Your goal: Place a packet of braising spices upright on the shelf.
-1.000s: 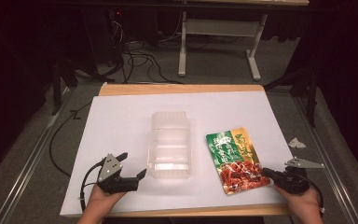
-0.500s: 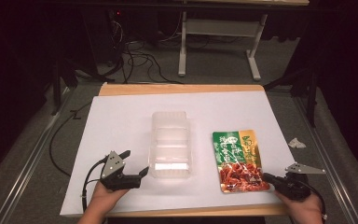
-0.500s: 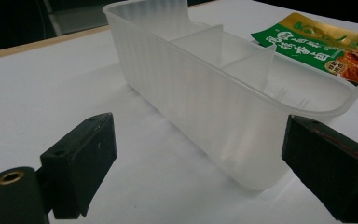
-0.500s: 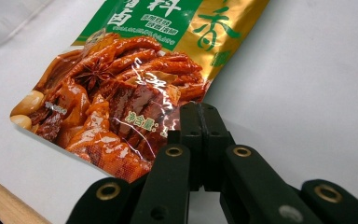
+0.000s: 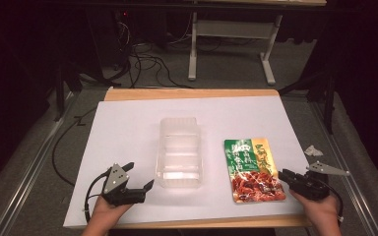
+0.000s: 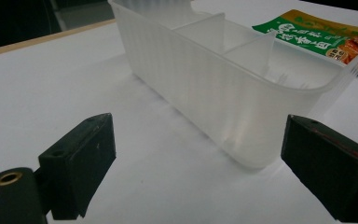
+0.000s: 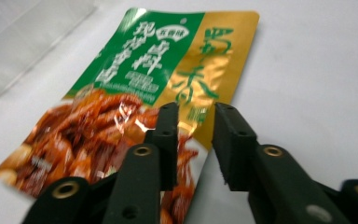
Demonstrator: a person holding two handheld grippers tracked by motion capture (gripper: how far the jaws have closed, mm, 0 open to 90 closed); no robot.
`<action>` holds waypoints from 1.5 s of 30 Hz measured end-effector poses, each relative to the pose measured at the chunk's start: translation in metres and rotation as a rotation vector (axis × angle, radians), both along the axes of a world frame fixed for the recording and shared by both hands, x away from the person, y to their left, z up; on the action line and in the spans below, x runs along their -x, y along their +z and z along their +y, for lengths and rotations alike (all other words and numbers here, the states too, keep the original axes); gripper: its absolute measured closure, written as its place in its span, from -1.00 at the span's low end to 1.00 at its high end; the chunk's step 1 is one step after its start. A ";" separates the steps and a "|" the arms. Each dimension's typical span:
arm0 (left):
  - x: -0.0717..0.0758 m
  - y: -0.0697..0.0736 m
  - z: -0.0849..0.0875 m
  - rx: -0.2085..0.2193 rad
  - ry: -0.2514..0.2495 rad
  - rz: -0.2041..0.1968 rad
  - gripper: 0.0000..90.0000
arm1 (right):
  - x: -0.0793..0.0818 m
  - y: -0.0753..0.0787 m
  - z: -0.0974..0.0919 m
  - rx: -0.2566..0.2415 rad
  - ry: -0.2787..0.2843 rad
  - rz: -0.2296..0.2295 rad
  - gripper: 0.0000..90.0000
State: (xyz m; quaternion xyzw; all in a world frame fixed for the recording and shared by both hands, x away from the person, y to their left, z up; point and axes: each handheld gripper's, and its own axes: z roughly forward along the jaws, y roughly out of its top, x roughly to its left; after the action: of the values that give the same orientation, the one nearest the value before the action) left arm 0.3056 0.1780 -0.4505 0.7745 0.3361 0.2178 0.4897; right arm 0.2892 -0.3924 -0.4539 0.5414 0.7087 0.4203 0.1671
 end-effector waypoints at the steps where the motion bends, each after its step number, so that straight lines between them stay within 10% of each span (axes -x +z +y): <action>1: 0.005 0.000 0.007 0.007 0.018 0.000 -0.77 | -0.011 0.000 0.001 -0.004 0.003 -0.008 0.43; 15: 0.029 0.002 0.038 0.027 0.118 -0.006 -0.78 | -0.101 -0.009 0.008 -0.066 -0.009 0.034 -0.48; 24: 0.028 0.000 0.036 0.020 0.106 -0.003 -0.79 | -0.144 -0.024 -0.001 -0.117 0.006 0.121 -0.37; 36: 0.028 -0.001 0.034 0.002 0.090 -0.001 -0.79 | -0.145 -0.022 -0.002 -0.257 0.076 0.103 0.07; 45: 0.028 -0.001 0.031 -0.007 0.077 -0.001 -0.79 | -0.132 -0.023 0.000 -0.237 0.132 0.099 0.06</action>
State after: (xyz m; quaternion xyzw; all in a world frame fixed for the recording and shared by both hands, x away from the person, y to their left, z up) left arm 0.2774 0.2093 -0.4515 0.7626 0.3647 0.2380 0.4783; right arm 0.4216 -0.3929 -0.4770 0.5298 0.6955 0.4838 0.0386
